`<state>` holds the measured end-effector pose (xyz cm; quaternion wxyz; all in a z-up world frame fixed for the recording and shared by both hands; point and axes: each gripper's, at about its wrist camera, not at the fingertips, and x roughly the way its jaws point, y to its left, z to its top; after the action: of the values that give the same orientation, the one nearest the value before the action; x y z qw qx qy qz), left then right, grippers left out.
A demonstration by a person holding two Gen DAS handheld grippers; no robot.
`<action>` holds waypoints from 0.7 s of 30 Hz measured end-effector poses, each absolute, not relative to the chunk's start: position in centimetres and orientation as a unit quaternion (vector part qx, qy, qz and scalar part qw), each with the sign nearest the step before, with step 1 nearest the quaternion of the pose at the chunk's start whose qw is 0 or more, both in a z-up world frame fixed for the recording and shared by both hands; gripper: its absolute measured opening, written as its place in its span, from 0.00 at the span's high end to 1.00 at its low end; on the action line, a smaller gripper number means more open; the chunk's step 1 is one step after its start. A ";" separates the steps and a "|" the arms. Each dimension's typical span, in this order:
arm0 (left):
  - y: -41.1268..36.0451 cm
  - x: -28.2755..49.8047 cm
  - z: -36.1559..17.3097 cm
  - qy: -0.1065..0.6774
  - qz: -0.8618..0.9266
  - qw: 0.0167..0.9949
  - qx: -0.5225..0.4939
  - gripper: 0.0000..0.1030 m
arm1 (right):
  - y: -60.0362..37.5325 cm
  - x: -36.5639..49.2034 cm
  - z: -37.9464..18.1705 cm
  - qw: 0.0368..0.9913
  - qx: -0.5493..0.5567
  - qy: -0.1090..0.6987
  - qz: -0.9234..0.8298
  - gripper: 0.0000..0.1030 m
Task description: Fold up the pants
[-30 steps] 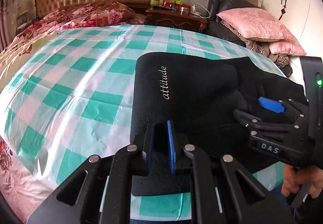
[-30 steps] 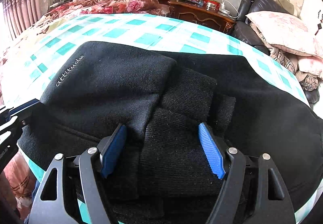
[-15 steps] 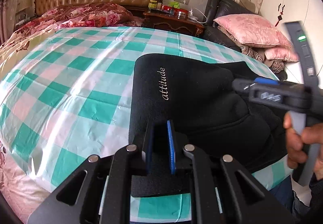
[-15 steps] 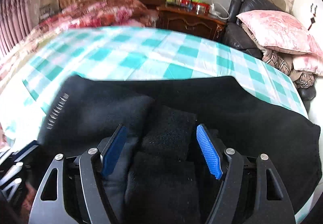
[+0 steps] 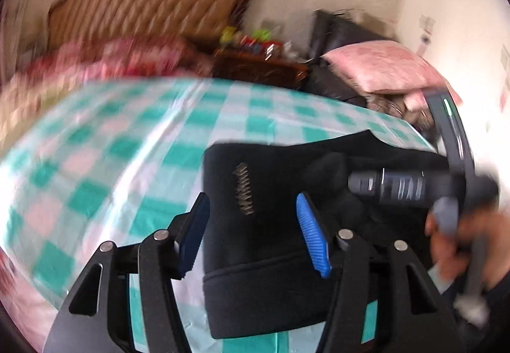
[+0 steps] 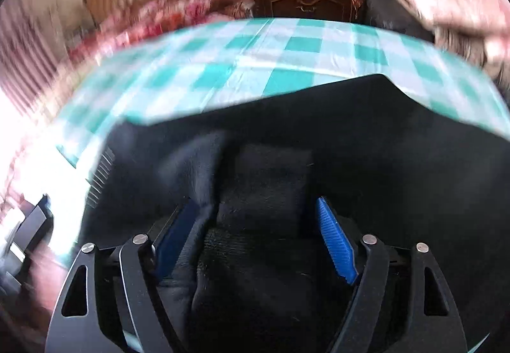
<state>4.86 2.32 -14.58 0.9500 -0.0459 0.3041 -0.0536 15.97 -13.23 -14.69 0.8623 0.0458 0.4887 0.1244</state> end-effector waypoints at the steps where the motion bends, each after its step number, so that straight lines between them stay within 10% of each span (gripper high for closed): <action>1: 0.2 3.4 -14.2 0.279 -0.064 0.958 0.011 0.45 | -14.6 16.5 -14.2 0.856 0.076 0.497 0.124 0.20; 21: -16.3 1.6 -20.8 0.266 -0.128 0.898 0.325 0.29 | -15.4 21.4 -16.5 0.798 0.081 0.576 0.160 0.26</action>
<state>1.56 -16.25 -20.81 0.8983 0.3252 0.2661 -0.1283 21.36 -15.40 -16.48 0.7976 0.0810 0.5758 0.1603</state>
